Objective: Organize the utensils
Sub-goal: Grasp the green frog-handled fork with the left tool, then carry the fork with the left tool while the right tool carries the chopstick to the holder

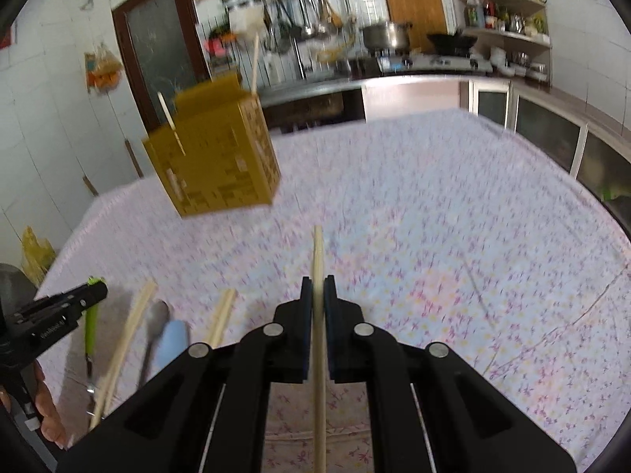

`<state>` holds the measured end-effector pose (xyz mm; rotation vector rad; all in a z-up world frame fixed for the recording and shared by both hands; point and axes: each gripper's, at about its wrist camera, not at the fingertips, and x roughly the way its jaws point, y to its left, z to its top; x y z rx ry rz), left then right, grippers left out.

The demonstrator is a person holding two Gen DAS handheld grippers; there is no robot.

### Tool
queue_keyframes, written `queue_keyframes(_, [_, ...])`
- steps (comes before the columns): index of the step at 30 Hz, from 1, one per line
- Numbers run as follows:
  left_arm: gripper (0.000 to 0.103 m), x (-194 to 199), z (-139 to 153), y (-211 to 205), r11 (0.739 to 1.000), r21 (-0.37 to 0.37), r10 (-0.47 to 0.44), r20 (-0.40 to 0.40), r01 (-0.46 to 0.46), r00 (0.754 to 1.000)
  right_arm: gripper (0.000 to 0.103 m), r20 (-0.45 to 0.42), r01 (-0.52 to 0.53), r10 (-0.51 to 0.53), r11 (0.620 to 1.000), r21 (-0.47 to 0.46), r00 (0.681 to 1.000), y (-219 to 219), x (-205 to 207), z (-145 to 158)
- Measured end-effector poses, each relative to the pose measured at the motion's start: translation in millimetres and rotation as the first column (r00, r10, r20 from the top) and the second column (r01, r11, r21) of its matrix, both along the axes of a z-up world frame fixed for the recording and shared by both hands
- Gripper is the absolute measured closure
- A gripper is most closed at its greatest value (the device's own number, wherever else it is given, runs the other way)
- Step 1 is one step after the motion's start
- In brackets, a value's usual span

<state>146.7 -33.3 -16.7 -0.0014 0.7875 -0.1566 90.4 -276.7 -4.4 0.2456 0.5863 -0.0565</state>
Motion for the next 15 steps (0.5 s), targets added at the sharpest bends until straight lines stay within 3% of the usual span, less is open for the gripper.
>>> queue_keyframes(9, [0.085, -29.3, 46.2, 10.9, 1.000, -0.021, 0.020, 0.183, -0.017, 0.983, 0.097, 0.218, 0.018, -0.010, 0.999, -0.035, 0.976, 5.4, -30.9, 33.9])
queue_keyframes(15, [0.085, -48.9, 61.5, 11.1, 1.000, 0.010, 0.010, 0.272, -0.014, 0.962, 0.097, 0.290, 0.019, -0.007, 0.999, -0.040, 0.957, 9.5, -41.7, 45.8])
